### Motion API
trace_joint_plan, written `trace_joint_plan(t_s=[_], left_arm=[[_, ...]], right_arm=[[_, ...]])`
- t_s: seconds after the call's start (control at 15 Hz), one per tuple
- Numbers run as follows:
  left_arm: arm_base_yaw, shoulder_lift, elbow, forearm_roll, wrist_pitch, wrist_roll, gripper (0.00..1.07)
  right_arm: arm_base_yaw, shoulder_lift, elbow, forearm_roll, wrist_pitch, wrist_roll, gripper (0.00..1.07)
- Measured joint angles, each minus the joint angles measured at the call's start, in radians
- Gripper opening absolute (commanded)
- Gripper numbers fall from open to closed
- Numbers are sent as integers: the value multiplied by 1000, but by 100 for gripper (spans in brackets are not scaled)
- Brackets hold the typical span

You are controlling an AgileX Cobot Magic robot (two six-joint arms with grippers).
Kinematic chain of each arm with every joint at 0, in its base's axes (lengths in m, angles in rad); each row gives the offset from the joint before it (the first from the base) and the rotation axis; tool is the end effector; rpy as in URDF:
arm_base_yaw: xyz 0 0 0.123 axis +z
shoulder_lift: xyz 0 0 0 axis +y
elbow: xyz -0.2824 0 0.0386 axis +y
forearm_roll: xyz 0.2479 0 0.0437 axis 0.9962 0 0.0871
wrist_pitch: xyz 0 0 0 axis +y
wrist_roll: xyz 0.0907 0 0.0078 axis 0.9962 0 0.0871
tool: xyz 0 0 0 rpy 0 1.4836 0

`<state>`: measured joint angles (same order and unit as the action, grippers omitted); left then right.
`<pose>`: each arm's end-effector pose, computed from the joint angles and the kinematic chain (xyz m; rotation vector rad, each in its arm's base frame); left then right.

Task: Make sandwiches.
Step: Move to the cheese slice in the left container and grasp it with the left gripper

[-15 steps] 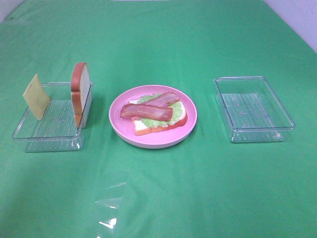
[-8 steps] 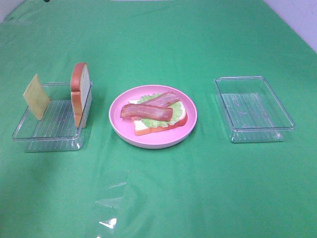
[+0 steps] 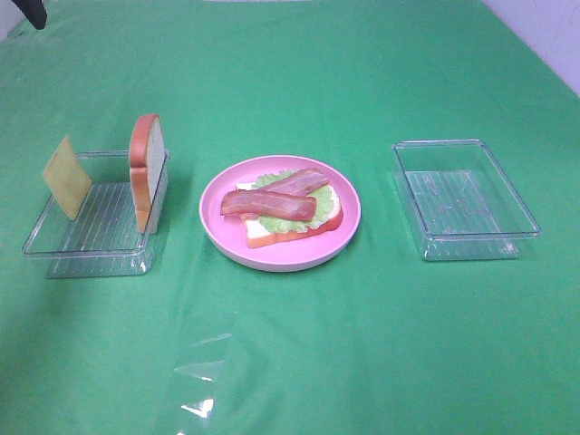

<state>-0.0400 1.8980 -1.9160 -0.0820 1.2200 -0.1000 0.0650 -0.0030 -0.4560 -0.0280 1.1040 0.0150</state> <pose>0.4137 -0.0236 0.3447 -0.0945 2.6868 -0.1557 -0.0023 -0.0024 0.2615 -0.0518 2.1276 0.0132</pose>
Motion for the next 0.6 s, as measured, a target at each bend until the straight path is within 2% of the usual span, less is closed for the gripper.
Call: trace_joint_plan(t_s=[0.6], left_arm=[[0,245,0,-26,-2,7,98]], right_arm=[[0,0,0,0,0,0,97]])
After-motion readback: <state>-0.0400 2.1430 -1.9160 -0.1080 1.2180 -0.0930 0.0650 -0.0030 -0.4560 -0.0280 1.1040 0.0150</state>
